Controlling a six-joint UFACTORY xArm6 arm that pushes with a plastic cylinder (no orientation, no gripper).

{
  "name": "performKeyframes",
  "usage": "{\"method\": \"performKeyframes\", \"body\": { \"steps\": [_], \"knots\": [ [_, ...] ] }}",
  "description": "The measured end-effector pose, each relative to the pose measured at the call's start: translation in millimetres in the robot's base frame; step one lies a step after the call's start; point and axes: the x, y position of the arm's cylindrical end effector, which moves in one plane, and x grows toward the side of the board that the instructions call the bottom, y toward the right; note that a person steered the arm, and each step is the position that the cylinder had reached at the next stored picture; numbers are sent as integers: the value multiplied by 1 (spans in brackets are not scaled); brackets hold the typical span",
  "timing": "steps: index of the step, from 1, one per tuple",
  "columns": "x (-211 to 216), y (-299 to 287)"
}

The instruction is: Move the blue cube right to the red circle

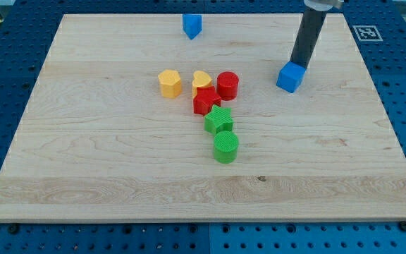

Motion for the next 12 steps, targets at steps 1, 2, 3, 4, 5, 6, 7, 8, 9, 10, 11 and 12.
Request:
{"method": "performKeyframes", "body": {
  "steps": [1,2,3,4,5,6,7,8,9,10,11,12],
  "knots": [
    [9,0],
    [9,0],
    [17,0],
    [18,0],
    [19,11],
    [19,22],
    [32,18],
    [35,12],
    [37,-5],
    [37,-17],
    [37,-29],
    [37,-29]
  ]
}}
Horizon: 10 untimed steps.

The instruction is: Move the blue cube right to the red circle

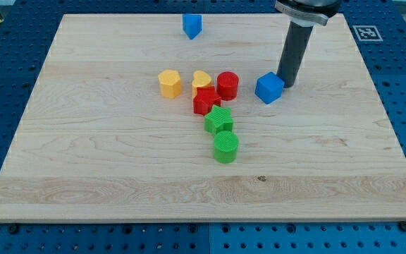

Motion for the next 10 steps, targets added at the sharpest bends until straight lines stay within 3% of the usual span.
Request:
{"method": "performKeyframes", "body": {
  "steps": [3,6,10],
  "knots": [
    [0,-12],
    [16,49],
    [21,-5]
  ]
}}
